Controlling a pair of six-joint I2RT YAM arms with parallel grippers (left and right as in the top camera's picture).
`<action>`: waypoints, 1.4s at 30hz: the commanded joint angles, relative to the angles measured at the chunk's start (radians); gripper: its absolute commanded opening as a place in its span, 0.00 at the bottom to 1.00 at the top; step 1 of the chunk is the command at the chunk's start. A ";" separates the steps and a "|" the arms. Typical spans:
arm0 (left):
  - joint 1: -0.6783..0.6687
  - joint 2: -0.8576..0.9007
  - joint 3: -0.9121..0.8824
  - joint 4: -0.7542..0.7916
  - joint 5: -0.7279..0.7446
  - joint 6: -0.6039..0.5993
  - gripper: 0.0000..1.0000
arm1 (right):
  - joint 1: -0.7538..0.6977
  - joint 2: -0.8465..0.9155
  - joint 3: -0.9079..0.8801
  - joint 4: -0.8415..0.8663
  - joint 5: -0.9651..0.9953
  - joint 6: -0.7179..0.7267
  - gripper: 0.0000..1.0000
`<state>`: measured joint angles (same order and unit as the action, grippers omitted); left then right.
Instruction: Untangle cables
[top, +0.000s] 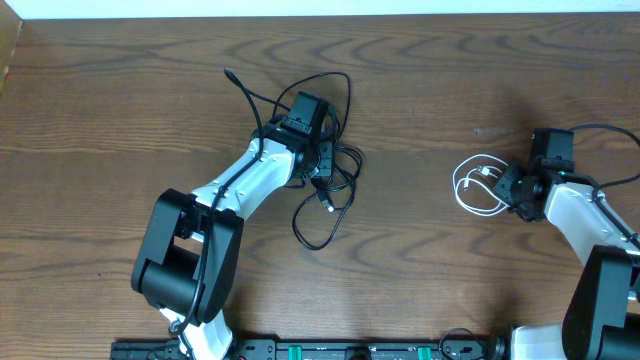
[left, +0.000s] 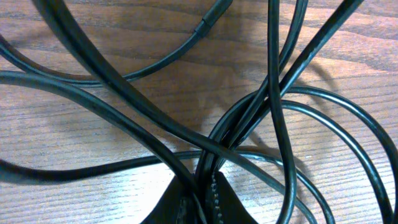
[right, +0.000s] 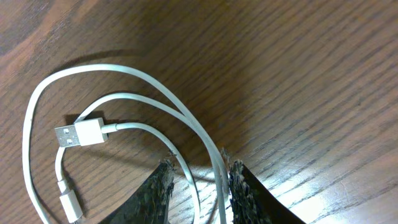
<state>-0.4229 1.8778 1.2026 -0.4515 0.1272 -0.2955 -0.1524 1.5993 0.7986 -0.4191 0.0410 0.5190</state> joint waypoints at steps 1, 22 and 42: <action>-0.004 0.013 -0.010 -0.006 -0.017 -0.009 0.08 | 0.032 0.010 -0.007 0.006 0.002 -0.004 0.28; -0.004 0.013 -0.010 -0.006 -0.017 -0.009 0.08 | 0.086 0.146 -0.006 0.053 0.088 -0.056 0.01; -0.004 0.013 -0.010 -0.006 -0.017 -0.009 0.08 | -0.073 0.145 0.417 -0.178 0.121 -0.260 0.01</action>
<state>-0.4229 1.8778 1.2026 -0.4526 0.1246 -0.2955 -0.1982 1.7454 1.1477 -0.5766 0.1280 0.3080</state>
